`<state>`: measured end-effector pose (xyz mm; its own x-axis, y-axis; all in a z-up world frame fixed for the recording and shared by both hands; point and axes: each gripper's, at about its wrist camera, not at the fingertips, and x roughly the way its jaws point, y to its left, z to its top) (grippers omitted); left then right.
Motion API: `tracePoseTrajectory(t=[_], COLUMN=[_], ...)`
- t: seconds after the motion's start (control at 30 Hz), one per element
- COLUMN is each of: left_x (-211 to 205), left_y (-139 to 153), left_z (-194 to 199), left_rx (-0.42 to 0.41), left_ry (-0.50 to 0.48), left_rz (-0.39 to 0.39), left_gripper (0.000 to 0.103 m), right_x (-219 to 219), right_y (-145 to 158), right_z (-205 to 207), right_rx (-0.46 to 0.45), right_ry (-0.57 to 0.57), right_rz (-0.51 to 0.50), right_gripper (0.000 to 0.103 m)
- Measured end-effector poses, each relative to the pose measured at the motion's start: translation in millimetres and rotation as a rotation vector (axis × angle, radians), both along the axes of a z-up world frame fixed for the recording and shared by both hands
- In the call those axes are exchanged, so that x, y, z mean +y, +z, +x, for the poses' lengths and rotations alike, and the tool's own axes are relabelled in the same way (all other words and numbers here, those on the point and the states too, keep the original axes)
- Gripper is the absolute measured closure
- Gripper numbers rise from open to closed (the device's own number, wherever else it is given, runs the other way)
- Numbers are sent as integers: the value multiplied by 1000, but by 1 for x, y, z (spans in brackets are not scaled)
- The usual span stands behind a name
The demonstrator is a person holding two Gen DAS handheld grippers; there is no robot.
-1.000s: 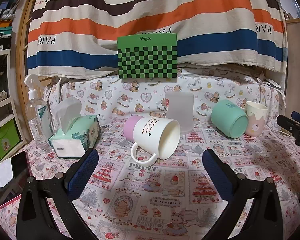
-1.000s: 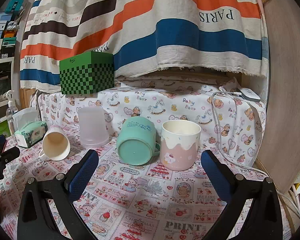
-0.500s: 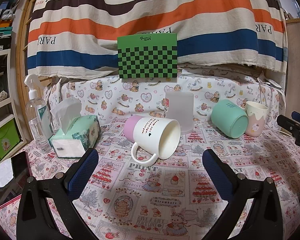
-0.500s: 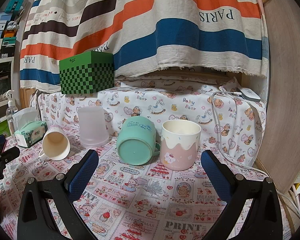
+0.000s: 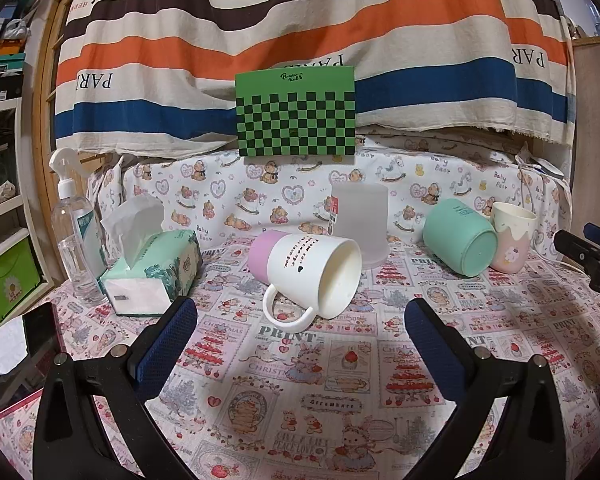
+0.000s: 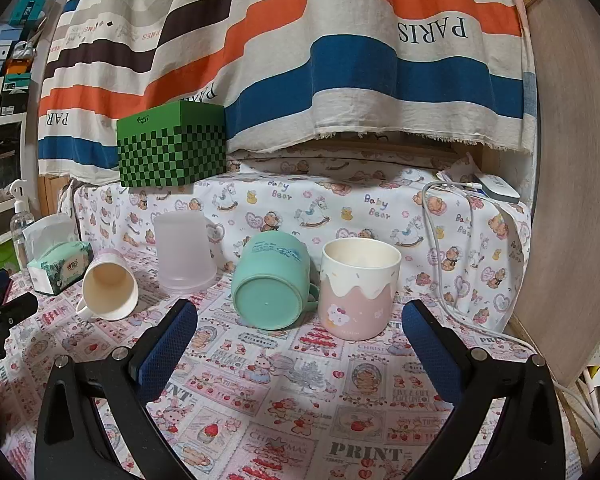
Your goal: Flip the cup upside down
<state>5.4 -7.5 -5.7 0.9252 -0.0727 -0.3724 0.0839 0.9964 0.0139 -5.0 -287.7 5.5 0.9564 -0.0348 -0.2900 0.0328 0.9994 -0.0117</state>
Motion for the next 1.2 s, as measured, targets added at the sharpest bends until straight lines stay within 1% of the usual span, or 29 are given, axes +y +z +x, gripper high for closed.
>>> tracePoseTrajectory(t=[1.2], left_x=[0], left_y=[-2], left_z=[1], left_rx=[5], left_ry=[-1], left_rz=[4], left_gripper=[0], right_x=[-3], right_y=[-2], right_z=[1], right_rx=[9], right_ry=[-13], right_rz=[1], right_gripper=[0])
